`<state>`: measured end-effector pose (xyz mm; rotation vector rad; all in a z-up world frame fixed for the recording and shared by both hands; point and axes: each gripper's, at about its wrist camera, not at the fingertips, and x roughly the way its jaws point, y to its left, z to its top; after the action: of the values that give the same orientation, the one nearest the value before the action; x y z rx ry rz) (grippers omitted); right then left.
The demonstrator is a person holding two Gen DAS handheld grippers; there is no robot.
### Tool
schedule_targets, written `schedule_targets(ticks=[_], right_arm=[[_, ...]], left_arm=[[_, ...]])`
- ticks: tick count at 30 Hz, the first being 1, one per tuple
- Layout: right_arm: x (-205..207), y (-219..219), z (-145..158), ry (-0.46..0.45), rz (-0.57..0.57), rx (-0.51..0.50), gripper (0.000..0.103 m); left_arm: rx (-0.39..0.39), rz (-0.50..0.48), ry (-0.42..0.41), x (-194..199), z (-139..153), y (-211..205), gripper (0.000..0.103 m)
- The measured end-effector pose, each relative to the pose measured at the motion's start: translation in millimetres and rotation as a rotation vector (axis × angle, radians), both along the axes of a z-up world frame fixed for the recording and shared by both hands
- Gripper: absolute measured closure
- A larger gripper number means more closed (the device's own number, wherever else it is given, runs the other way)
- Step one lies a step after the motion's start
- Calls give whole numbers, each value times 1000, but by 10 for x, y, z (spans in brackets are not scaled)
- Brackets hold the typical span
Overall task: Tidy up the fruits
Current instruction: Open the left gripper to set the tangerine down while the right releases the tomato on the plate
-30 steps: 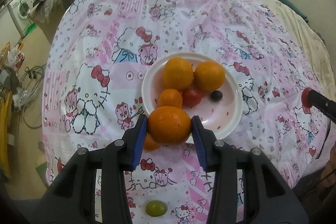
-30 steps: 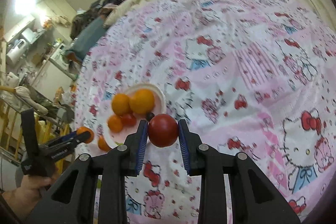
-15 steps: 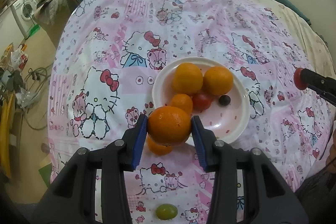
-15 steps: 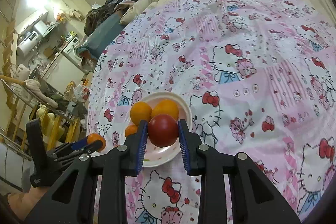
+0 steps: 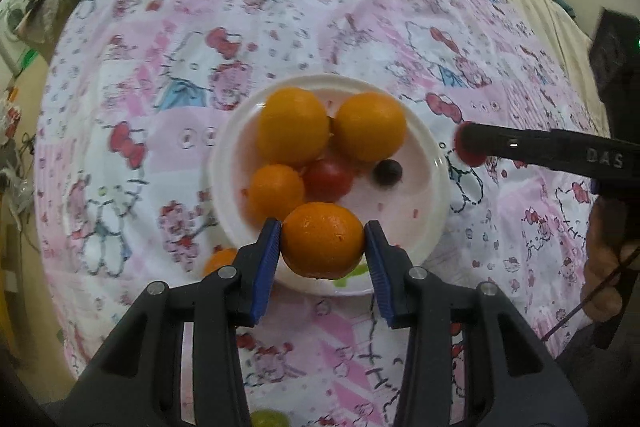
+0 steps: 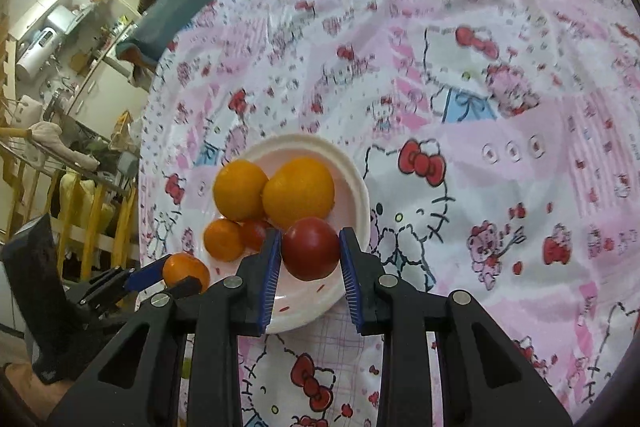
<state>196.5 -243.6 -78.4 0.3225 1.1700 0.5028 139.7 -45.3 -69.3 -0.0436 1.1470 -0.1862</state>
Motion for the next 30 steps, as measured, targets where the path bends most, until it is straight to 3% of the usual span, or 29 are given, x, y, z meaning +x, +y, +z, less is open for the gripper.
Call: schedule_targets(ticks=[9, 27, 28, 29, 30], right_arm=[[113, 31, -327, 103, -11, 26, 70], [125, 39, -288, 115, -25, 54, 68], [121, 24, -274, 112, -24, 52, 63], [118, 15, -264, 108, -25, 50, 44], [113, -2, -251, 103, -29, 59, 37]], left_arm=[[35, -21, 14, 71, -129, -195, 64], [79, 29, 44, 213, -250, -192, 64], [80, 28, 44, 215, -251, -194, 64], [82, 28, 42, 210, -251, -199, 64], [86, 28, 41, 211, -253, -204, 64]])
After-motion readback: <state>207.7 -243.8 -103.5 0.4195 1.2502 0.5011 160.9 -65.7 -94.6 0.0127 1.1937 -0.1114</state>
